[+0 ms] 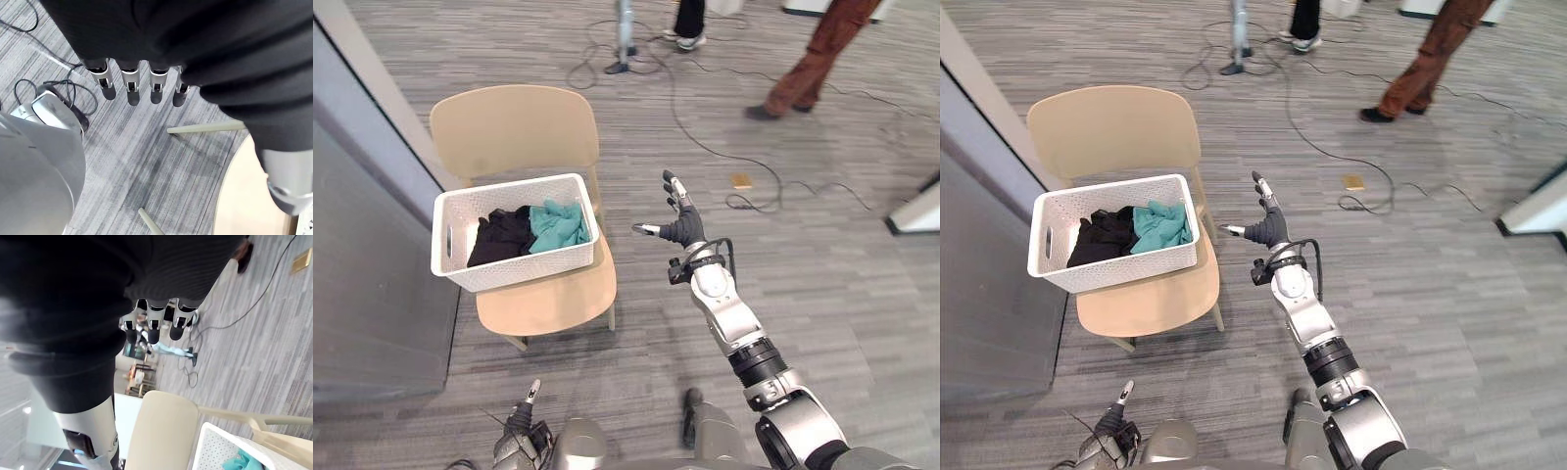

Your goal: Pick up the laundry basket with both hands and put the clothes into the washing machine.

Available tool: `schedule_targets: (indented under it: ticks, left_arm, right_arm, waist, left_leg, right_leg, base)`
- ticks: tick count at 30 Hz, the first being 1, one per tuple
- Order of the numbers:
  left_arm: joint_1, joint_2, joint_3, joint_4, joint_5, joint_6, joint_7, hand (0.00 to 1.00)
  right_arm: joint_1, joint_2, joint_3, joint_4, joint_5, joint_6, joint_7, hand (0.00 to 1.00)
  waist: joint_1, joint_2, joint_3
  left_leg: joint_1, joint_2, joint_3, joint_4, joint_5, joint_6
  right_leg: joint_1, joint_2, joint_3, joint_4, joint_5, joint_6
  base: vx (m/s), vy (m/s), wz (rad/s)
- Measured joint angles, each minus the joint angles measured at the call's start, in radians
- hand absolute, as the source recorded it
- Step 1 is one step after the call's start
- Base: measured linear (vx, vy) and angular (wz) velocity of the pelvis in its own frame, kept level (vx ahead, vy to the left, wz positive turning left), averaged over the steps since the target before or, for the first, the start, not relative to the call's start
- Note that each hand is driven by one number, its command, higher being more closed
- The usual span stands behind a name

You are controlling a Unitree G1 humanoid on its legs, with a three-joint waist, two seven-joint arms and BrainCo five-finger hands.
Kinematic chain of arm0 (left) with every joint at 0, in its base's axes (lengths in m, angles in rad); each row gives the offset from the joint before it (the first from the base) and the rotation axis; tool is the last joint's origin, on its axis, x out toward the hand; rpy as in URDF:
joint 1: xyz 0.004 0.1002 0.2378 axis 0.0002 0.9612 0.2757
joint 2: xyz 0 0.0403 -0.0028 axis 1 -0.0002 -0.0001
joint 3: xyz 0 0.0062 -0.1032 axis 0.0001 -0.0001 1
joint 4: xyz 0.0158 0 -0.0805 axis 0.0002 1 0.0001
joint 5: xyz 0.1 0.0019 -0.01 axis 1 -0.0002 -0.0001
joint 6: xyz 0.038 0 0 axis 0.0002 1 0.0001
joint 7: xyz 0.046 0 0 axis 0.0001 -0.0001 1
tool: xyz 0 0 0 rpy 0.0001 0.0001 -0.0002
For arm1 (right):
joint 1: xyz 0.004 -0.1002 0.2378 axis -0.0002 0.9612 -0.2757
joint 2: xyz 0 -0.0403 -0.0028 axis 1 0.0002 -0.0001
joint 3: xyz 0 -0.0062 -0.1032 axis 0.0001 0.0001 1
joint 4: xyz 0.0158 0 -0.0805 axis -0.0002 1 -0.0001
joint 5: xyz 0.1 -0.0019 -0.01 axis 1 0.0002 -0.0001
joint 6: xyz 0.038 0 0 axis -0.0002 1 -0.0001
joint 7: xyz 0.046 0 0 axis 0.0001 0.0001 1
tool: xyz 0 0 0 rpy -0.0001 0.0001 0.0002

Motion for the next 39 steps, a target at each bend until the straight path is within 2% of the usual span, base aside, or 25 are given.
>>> schedule_targets:
  ticks: [1, 2, 3, 5, 6, 8, 9, 10, 11, 13, 16, 20, 22, 24, 25, 27, 29, 30, 32, 33, 34, 35, 36, 38, 39]
  left_arm:
    - [-0.006, -0.014, 0.003, 0.000, 0.004, 0.000, 0.002, 0.00]
    - [-0.005, -0.032, 0.004, -0.006, 0.005, 0.000, 0.005, 0.00]
    - [-0.002, -0.059, 0.004, -0.010, 0.008, -0.002, 0.009, 0.00]
    - [-0.003, -0.080, 0.009, -0.015, 0.011, -0.008, 0.017, 0.00]
    - [-0.003, -0.080, 0.010, -0.019, 0.010, -0.014, 0.017, 0.00]
    - [-0.004, -0.080, 0.009, -0.024, 0.008, -0.025, 0.018, 0.00]
    - [-0.008, -0.074, 0.006, -0.024, 0.008, -0.026, 0.019, 0.00]
    - [-0.008, -0.070, -0.001, -0.024, 0.008, -0.026, 0.019, 0.00]
    - [-0.006, -0.064, -0.011, -0.024, 0.011, -0.026, 0.020, 0.00]
    - [0.000, -0.060, -0.012, -0.024, 0.012, -0.026, 0.021, 0.00]
    - [-0.001, -0.047, -0.019, -0.022, 0.032, -0.026, 0.021, 0.00]
    - [-0.009, -0.024, -0.022, -0.021, 0.072, -0.024, 0.021, 0.00]
    - [-0.003, -0.016, -0.021, -0.012, 0.094, -0.020, 0.021, 0.00]
    - [0.009, -0.010, -0.021, -0.012, 0.122, -0.019, 0.019, 0.00]
    - [0.012, -0.009, -0.020, -0.012, 0.131, -0.019, 0.019, 0.00]
    - [0.015, 0.008, -0.022, -0.014, 0.140, -0.019, 0.017, 0.00]
    - [0.015, 0.021, -0.022, -0.020, 0.139, -0.020, 0.018, 0.00]
    - [0.014, 0.028, -0.017, -0.023, 0.133, -0.022, 0.018, 0.00]
    - [0.011, 0.042, -0.007, -0.026, 0.115, -0.027, 0.020, 0.00]
    - [0.001, 0.046, 0.004, -0.025, 0.104, -0.027, 0.022, 0.00]
    - [-0.011, 0.041, 0.012, -0.025, 0.102, -0.027, 0.023, 0.00]
    - [-0.020, 0.040, 0.022, -0.025, 0.099, -0.027, 0.024, 0.00]
    - [-0.030, 0.024, 0.036, -0.035, 0.097, -0.030, 0.023, 0.00]
    - [-0.047, 0.006, 0.041, -0.041, 0.092, -0.033, 0.023, 0.00]
    - [-0.055, -0.003, 0.040, -0.051, 0.092, -0.033, 0.022, 0.00]
  right_arm:
    - [-0.003, -0.016, 0.004, 0.001, -0.006, 0.000, 0.005, 0.00]
    - [-0.008, -0.031, 0.008, 0.006, -0.013, 0.002, 0.006, 0.00]
    - [-0.010, -0.046, 0.019, 0.009, -0.033, 0.008, 0.005, 0.00]
    - [-0.023, -0.073, 0.019, 0.009, -0.041, 0.009, 0.003, 0.00]
    - [-0.032, -0.087, 0.019, 0.009, -0.041, 0.008, 0.004, 0.00]
    - [-0.044, -0.107, 0.017, 0.009, -0.041, 0.007, 0.005, 0.00]
    - [-0.054, -0.123, 0.011, 0.009, -0.042, 0.005, 0.004, 0.00]
    - [-0.056, -0.128, 0.010, 0.009, -0.043, 0.005, 0.004, 0.00]
    - [-0.059, -0.139, 0.007, 0.013, -0.046, 0.005, 0.002, 0.00]
    - [-0.067, -0.151, 0.005, 0.015, -0.067, 0.005, -0.005, 0.00]
    - [-0.075, -0.152, -0.015, 0.017, -0.090, 0.004, -0.020, 0.00]
    - [-0.082, -0.150, -0.034, 0.055, -0.128, 0.005, -0.021, 0.00]
    - [-0.118, -0.149, -0.047, 0.145, -0.164, 0.012, -0.021, 0.00]
    - [-0.167, -0.153, -0.088, 0.268, -0.219, 0.028, -0.022, 0.00]
    - [-0.188, -0.155, -0.095, 0.301, -0.233, 0.038, -0.022, 0.00]
    - [-0.304, -0.154, -0.097, 0.436, -0.265, 0.072, -0.025, 0.00]
    - [-0.352, -0.156, -0.098, 0.471, -0.268, 0.086, -0.036, 0.00]
    - [-0.382, -0.155, -0.094, 0.492, -0.274, 0.086, -0.039, 0.00]
    - [-0.419, -0.154, -0.085, 0.501, -0.277, 0.087, -0.038, 0.00]
    - [-0.458, -0.153, -0.081, 0.501, -0.278, 0.087, -0.038, 0.00]
    - [-0.473, -0.155, -0.081, 0.500, -0.279, 0.086, -0.038, 0.00]
    - [-0.474, -0.158, -0.082, 0.498, -0.280, 0.086, -0.038, 0.00]
    - [-0.475, -0.155, -0.082, 0.498, -0.295, 0.088, -0.038, 0.00]
    - [-0.461, -0.158, -0.085, 0.486, -0.313, 0.098, -0.035, 0.00]
    - [-0.442, -0.162, -0.096, 0.480, -0.315, 0.108, -0.035, 0.00]
  waist:
    - [0.006, 0.030, -0.003]
    - [0.011, 0.058, -0.005]
    - [0.011, 0.059, -0.006]
    - [0.004, 0.060, -0.008]
    - [0.003, 0.060, -0.008]
    - [0.004, 0.054, -0.012]
    - [-0.011, 0.053, -0.012]
    - [-0.016, 0.051, -0.012]
    - [-0.016, 0.045, -0.009]
    - [-0.004, 0.041, -0.008]
    - [0.029, 0.019, -0.010]
    - [0.040, -0.014, -0.007]
    - [0.050, -0.021, -0.003]
    - [0.062, -0.020, -0.002]
    - [0.064, -0.019, -0.001]
    - [0.066, -0.014, 0.031]
    - [0.062, -0.010, 0.058]
    - [0.064, 0.001, 0.078]
    - [0.069, -0.006, 0.088]
    - [0.074, -0.006, 0.102]
    - [0.072, -0.007, 0.107]
    - [0.062, 0.003, 0.113]
    - [0.066, 0.016, 0.119]
    - [0.055, 0.022, 0.124]
    - [0.034, 0.023, 0.124]
  left_leg:
    - [0.001, 0.034, -0.023, -0.003, -0.007, -0.013]
    - [-0.008, 0.066, -0.044, -0.008, 0.007, -0.023]
    - [-0.032, 0.069, -0.071, -0.031, 0.070, -0.058]
    - [-0.056, 0.084, -0.151, -0.092, 0.172, -0.093]
    - [-0.073, 0.095, -0.179, -0.105, 0.207, -0.098]
    - [-0.119, 0.115, -0.159, -0.135, 0.276, -0.072]
    - [-0.161, 0.125, -0.096, -0.143, 0.322, -0.031]
    - [-0.179, 0.133, -0.042, -0.153, 0.348, -0.020]
    - [-0.194, 0.149, 0.091, -0.177, 0.385, 0.000]
    - [-0.205, 0.161, 0.207, -0.204, 0.405, 0.025]
    - [-0.214, 0.122, 0.222, -0.291, 0.407, 0.028]
    - [-0.246, 0.033, 0.221, -0.327, 0.396, 0.037]
    - [-0.268, -0.010, 0.224, -0.273, 0.360, 0.059]
    - [-0.315, -0.042, 0.221, -0.151, 0.279, 0.081]
    - [-0.324, -0.044, 0.221, -0.126, 0.259, 0.084]
    - [-0.314, -0.042, 0.227, -0.079, 0.208, 0.081]
    - [-0.286, -0.043, 0.226, -0.086, 0.205, 0.086]
    - [-0.273, -0.030, 0.217, -0.096, 0.204, 0.088]
    - [-0.270, -0.029, 0.217, -0.101, 0.205, 0.088]
    - [-0.268, -0.032, 0.221, -0.107, 0.209, 0.082]
    - [-0.268, -0.036, 0.218, -0.109, 0.212, 0.078]
    - [-0.267, -0.037, 0.204, -0.115, 0.216, 0.071]
    - [-0.263, -0.035, 0.184, -0.151, 0.234, 0.050]
    - [-0.271, -0.042, 0.142, -0.210, 0.273, 0.036]
    - [-0.281, -0.044, 0.097, -0.233, 0.295, 0.034]
  right_leg:
    - [-0.001, 0.024, -0.014, 0.024, -0.039, 0.010]
    - [-0.004, 0.053, -0.042, 0.042, -0.042, -0.004]
    - [-0.004, 0.058, -0.079, 0.055, -0.062, -0.030]
    - [0.017, 0.063, -0.195, 0.077, -0.098, -0.077]
    - [0.033, 0.063, -0.242, 0.073, -0.106, -0.090]
    - [0.065, 0.053, -0.334, 0.048, -0.116, -0.105]
    - [0.098, 0.037, -0.405, 0.009, -0.116, -0.108]
    - [0.116, 0.030, -0.442, -0.009, -0.114, -0.110]
    - [0.147, 0.016, -0.500, -0.035, -0.109, -0.114]
    - [0.191, 0.012, -0.566, -0.084, -0.093, -0.111]
    - [0.209, -0.014, -0.625, -0.154, -0.057, -0.080]
    - [0.221, -0.077, -0.666, -0.227, 0.014, -0.031]
    - [0.225, -0.122, -0.667, -0.224, 0.028, -0.011]
    - [0.219, -0.171, -0.665, -0.173, 0.027, -0.010]
    - [0.210, -0.179, -0.662, -0.149, 0.027, -0.012]
    - [0.158, -0.206, -0.613, -0.016, 0.045, -0.083]
    - [0.122, -0.220, -0.585, 0.079, 0.077, -0.136]
    - [0.085, -0.208, -0.560, 0.131, 0.020, -0.140]
    - [0.065, -0.166, -0.556, 0.101, -0.037, -0.145]
    - [0.051, -0.116, -0.557, 0.018, -0.044, -0.150]
    - [0.050, -0.087, -0.536, -0.028, -0.025, -0.147]
    - [0.062, -0.079, -0.526, -0.037, -0.019, -0.127]
    - [0.062, -0.064, -0.523, -0.038, -0.029, -0.119]
    - [0.029, -0.042, -0.511, 0.008, -0.069, -0.111]
    - [0.016, -0.031, -0.487, 0.056, -0.108, -0.120]
  base:
    - [0.38, -0.604, 1.03]
    - [0.18, -0.411, 0.60]
    - [0.16, -0.461, 0.71]
    - [0.15, -0.559, 1.26]
    - [0.10, -0.401, 1.29]
    - [0.07, -0.300, 1.49]
    - [0.07, -0.268, 1.80]
    - [0.04, -0.177, 1.82]
    - [0.01, -0.079, 1.23]
    - [-0.02, -0.024, 1.11]
    - [-0.04, 0.092, 0.68]
    - [-0.02, 0.244, 0.46]
    - [-0.02, 0.262, 0.22]
    - [-0.03, 0.265, 0.09]
    - [-0.04, 0.250, -0.10]
    - [-0.05, 0.224, -0.21]
    - [-0.06, 0.168, -0.07]
    - [-0.04, 0.073, 0.01]
    - [0.00, -0.053, -0.02]
    - [0.01, -0.119, 0.05]
    - [0.02, -0.138, 0.23]
    - [0.06, -0.098, 0.26]
    - [0.09, -0.135, 0.31]
    - [0.10, -0.161, 0.50]
    - [0.15, -0.243, 0.96]
